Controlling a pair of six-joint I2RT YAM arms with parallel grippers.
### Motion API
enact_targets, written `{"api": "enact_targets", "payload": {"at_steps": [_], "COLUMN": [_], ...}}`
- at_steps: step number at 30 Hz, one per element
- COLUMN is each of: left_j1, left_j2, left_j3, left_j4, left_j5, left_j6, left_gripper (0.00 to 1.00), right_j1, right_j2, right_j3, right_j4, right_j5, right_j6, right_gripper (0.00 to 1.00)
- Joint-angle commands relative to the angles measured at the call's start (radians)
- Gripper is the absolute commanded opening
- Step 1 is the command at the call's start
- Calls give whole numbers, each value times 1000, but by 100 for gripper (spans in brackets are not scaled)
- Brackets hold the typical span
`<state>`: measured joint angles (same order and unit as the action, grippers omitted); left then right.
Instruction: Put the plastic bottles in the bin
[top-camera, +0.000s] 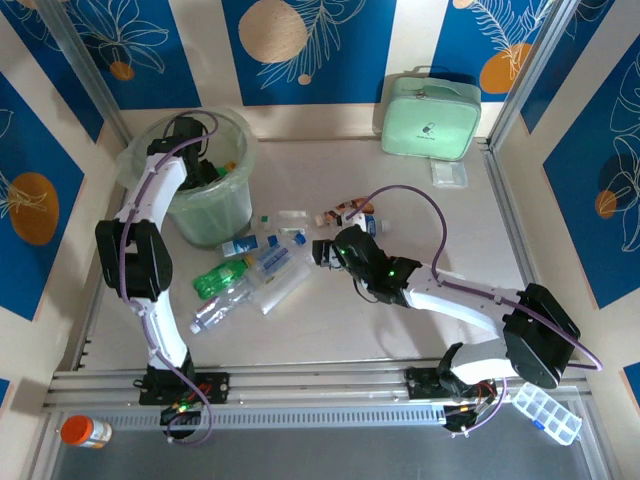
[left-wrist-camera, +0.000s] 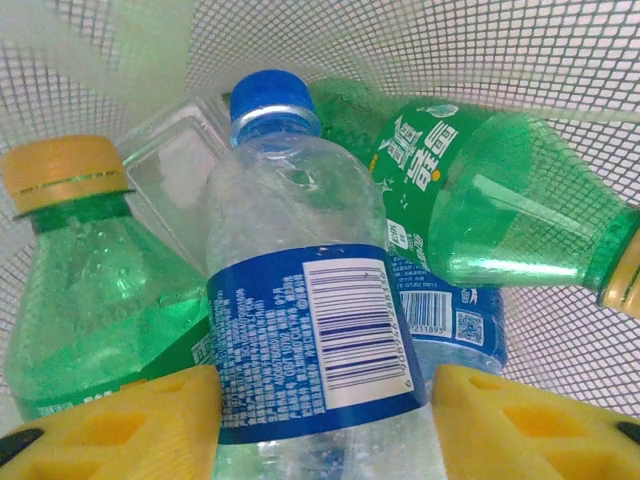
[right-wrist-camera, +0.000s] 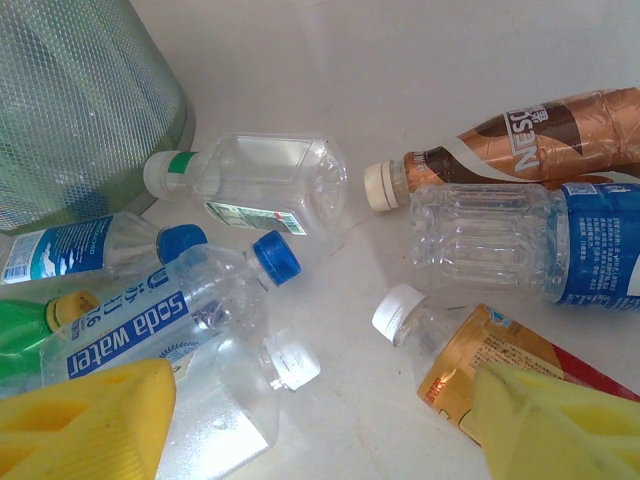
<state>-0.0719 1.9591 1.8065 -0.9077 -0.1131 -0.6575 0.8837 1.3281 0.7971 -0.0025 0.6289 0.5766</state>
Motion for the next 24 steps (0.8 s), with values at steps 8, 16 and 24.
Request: {"api": "enact_targets", "payload": {"at_steps": [8,16,24], "left_j1": [-55,-118,-464], "left_j2": [-209,-485,-744], "left_j3": [84,-104,-267], "left_j4": [-49,43,63], "left_j5": [-12,-76,-297], "left_j6": [38,21,84], "left_gripper": [73,73,73], "right_j1": [7,10,13], "right_j2": [0,1,-5], "right_j3": [27,25,21], "right_j4": [-7,-1,6], "right_j5": [6,6,13], "right_j6": [8,2,-4], "right_gripper": [78,78,78]}}
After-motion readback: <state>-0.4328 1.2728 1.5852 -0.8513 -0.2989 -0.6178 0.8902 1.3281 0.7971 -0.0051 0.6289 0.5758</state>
